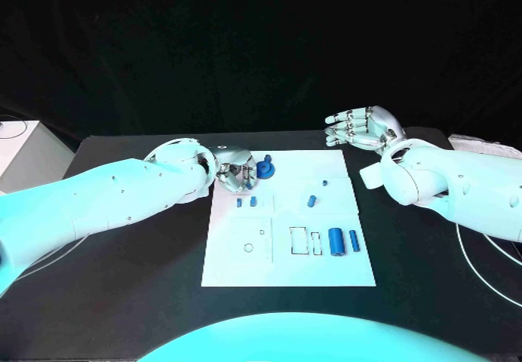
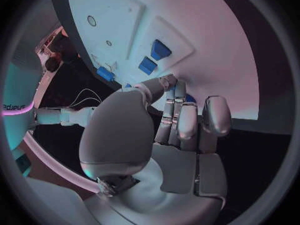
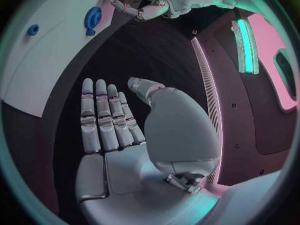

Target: Assemble the parts on the task board

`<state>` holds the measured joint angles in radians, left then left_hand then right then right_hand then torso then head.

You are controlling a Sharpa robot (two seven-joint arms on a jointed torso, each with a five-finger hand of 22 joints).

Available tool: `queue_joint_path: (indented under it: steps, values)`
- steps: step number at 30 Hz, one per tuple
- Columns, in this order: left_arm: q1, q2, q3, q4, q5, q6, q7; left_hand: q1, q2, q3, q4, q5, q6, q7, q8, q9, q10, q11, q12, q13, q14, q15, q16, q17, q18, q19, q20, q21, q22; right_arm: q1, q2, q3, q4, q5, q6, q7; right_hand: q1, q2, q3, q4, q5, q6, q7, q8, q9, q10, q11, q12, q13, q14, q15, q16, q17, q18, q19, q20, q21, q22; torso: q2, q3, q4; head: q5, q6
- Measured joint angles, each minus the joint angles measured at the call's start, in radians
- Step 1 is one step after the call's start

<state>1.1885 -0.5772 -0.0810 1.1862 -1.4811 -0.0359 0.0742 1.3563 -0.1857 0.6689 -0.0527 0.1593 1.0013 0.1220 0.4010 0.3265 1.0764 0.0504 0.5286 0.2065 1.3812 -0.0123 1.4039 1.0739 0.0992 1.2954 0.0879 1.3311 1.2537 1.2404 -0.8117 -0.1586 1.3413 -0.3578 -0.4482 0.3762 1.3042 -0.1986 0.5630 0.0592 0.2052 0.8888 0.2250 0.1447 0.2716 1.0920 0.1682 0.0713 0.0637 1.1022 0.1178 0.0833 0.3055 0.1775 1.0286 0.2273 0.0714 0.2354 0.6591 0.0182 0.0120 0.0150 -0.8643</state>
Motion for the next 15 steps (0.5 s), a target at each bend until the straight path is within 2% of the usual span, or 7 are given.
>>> queue_joint_path:
  steps: [15]
  values:
    - [0.000,0.003,0.000,-0.002,0.000,0.006,-0.004,0.000,0.000,0.000,0.000,0.000,0.002,-0.002,-0.006,0.000,0.000,0.000,-0.004,0.001,0.000,0.000,0.000,-0.002,0.000,0.000,0.000,0.000,-0.003,0.000,0.000,0.000,0.000,0.000,0.001,0.000,0.000,0.000,0.000,0.000,0.000,0.000,0.000,0.000,0.000,0.000,0.000,0.000,0.000,0.000,0.000,0.000,0.000,0.000,0.000,0.000,0.000,0.000,-0.001,-0.0004,0.0009,-0.001,-0.002]
